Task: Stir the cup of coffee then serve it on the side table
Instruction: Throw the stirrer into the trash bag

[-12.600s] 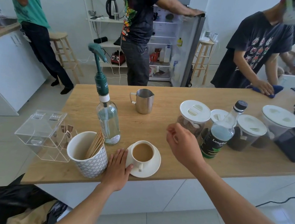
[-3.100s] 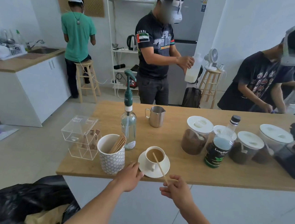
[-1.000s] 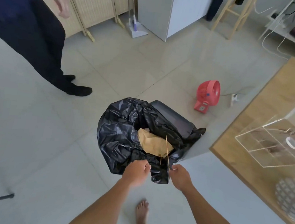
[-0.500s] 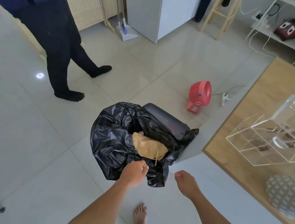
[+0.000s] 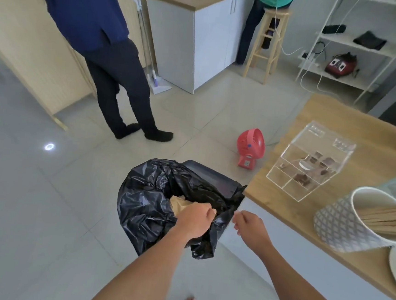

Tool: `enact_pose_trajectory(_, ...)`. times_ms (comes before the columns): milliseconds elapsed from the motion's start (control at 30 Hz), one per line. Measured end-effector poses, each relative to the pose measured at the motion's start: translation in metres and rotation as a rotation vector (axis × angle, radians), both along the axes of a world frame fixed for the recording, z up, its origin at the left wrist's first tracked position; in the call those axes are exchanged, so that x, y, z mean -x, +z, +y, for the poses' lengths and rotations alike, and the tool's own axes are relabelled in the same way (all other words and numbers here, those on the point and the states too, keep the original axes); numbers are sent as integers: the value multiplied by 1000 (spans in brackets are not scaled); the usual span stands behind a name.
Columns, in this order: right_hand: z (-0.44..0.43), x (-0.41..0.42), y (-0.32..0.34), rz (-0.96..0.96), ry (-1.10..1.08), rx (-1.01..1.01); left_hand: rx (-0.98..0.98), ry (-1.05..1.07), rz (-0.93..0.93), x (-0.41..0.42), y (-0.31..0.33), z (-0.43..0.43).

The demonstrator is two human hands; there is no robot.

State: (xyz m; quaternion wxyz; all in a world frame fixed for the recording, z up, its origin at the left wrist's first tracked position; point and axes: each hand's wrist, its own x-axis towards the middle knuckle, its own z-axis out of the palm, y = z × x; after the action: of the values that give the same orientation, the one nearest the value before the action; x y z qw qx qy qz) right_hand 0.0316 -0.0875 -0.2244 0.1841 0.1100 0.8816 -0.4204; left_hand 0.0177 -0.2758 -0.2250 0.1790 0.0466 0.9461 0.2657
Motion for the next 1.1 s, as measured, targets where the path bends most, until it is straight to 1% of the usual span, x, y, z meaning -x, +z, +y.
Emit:
enact_pose_trajectory(200,43,-41,28,64,-68,13,41,-67,87,-24,31,47)
enact_pose_trajectory(333,88,-86,41,86,-146,26,37,-179,112,-57,52,91)
enact_pose_trajectory(500,149,-138,51,114,-212,-8,12,-270,164,-93,67,147)
enact_pose_trajectory(667,206,-188,55,117,-318,11,16,-338,192,-124,70,199)
enact_pose_trajectory(800,250,-228,59,113,-381,11,-33,-359,187,-147,68,242)
enact_pose_trajectory(967,304,-269,66,108,-472,-9,-139,-358,125,-167,76,299)
enact_pose_trajectory(1100,336,-280,74,116,-544,9,-235,-287,73,-163,86,329)
